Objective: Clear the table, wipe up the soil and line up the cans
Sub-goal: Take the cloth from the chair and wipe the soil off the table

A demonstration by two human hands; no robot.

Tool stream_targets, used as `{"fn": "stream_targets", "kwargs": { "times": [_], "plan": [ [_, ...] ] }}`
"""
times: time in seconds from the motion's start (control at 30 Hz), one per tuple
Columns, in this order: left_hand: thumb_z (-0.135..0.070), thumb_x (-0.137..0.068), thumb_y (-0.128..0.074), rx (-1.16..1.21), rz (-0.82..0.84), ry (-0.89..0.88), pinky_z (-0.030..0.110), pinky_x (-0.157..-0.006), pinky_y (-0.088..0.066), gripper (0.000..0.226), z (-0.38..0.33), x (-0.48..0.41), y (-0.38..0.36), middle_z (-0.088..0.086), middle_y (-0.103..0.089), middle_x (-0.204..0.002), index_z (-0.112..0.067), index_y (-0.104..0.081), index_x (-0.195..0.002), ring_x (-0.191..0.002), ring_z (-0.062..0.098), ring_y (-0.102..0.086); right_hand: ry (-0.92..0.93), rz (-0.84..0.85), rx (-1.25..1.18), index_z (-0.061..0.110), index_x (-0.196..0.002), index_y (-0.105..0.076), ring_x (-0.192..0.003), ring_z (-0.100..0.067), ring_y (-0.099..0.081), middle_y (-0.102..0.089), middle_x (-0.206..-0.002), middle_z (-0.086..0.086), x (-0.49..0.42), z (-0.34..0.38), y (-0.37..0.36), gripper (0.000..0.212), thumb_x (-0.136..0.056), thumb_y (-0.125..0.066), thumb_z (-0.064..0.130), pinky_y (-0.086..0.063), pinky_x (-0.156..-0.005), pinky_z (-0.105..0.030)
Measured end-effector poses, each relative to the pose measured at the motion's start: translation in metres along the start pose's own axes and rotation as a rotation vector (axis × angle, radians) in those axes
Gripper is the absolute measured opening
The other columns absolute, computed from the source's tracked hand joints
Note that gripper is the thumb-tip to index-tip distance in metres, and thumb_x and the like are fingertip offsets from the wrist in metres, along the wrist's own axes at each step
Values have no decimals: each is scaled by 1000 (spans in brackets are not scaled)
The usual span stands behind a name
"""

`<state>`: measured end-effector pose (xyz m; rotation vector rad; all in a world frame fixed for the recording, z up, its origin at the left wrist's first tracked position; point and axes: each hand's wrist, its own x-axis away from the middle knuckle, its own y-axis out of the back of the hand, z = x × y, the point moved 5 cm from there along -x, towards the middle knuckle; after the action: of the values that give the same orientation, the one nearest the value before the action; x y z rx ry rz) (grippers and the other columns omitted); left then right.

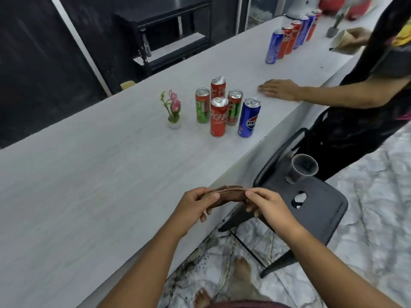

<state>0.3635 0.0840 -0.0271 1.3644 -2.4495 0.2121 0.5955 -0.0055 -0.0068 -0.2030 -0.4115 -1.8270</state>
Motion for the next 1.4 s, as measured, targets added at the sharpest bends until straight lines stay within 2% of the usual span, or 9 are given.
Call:
{"fn": "stream_targets", "kwargs": {
  "times": [0.1, 0.27, 0.47, 0.67, 0.8, 0.93, 1.1, 1.27, 1.4],
  "plan": [
    [-56, -93, -75, -81, 83, 11, 34, -59, -51, 30, -3, -21, -44, 2, -69, -73, -32, -83, -109, -68, 21, -62, -36, -102, -26, 34, -100, -84, -66, -27, -66, -79, -87, -7, 12, -18, 41, 19, -105, -65, 39, -54, -68, -37],
    [-61, -90, -73, -203, 240, 30, 41, -61, -53, 32, -5, -50, -118, 4, -72, -73, -35, -81, -108, -66, 27, -65, -99, -274, -80, 36, -93, -85, -75, -21, -75, -81, -89, -4, 36, -49, 105, 22, -105, -68, 31, -57, -67, -33],
    [-62, -90, -71, -345, 413, 40, 32, -61, -53, 27, -3, -75, -199, -4, -73, -73, -41, -77, -105, -62, 14, -66, -162, -406, -126, 35, -90, -84, -75, -21, -76, -81, -87, -5, 60, -95, 165, 27, -107, -64, 26, -55, -59, -28],
    [-51, -95, -72, -542, 480, 33, 29, -86, -58, 17, 9, -112, -254, -19, -79, -97, -39, -78, -105, -95, 1, -74, -208, -482, -114, 29, -91, -85, -72, -9, -73, -80, -85, 1, 65, -139, 198, 20, -103, -70, 22, -52, -61, -18],
    [-42, -99, -74, -729, 510, 19, 33, -97, -57, 13, 28, -139, -275, -15, -77, -111, -37, -76, -110, -107, 9, -72, -253, -499, -33, 21, -101, -83, -90, -15, -75, -80, -96, -1, 53, -170, 201, 8, -99, -76, 19, -56, -80, -23],
    [-42, -98, -76, -908, 500, -14, 36, -104, -55, 20, 47, -153, -287, -2, -68, -122, -41, -75, -118, -110, 18, -70, -298, -532, 197, 33, -101, -79, -89, -2, -65, -64, -103, 3, 41, -195, 201, 6, -95, -79, 31, -44, -75, -4],
    [-45, -99, -73, -1029, 467, 11, 35, -107, -52, 25, 66, -155, -286, -2, -57, -121, -45, -71, -124, -112, 22, -67, -349, -485, 305, 31, -110, -80, -100, -12, -64, -53, -105, 7, 28, -226, 198, 16, -95, -78, 36, -51, -97, -27],
    [-42, -101, -71, -1080, 463, -193, 38, -115, -46, 46, 55, -145, -290, -12, -64, -135, -39, -62, -145, -134, 16, -51, -353, -542, 379, 32, -129, -69, -117, -19, -53, -49, -112, 9, 38, -221, 195, 38, -94, -76, 44, -47, -102, -32],
    [-43, -100, -70, -930, 400, -242, 30, -108, -45, 43, 37, -126, -278, -19, -61, -139, -40, -61, -142, -134, 7, -47, -224, -602, 470, 37, -135, -65, -119, -14, -45, -49, -116, 13, 43, -182, 187, 45, -93, -76, 47, -44, -97, -31]
  ]
}}
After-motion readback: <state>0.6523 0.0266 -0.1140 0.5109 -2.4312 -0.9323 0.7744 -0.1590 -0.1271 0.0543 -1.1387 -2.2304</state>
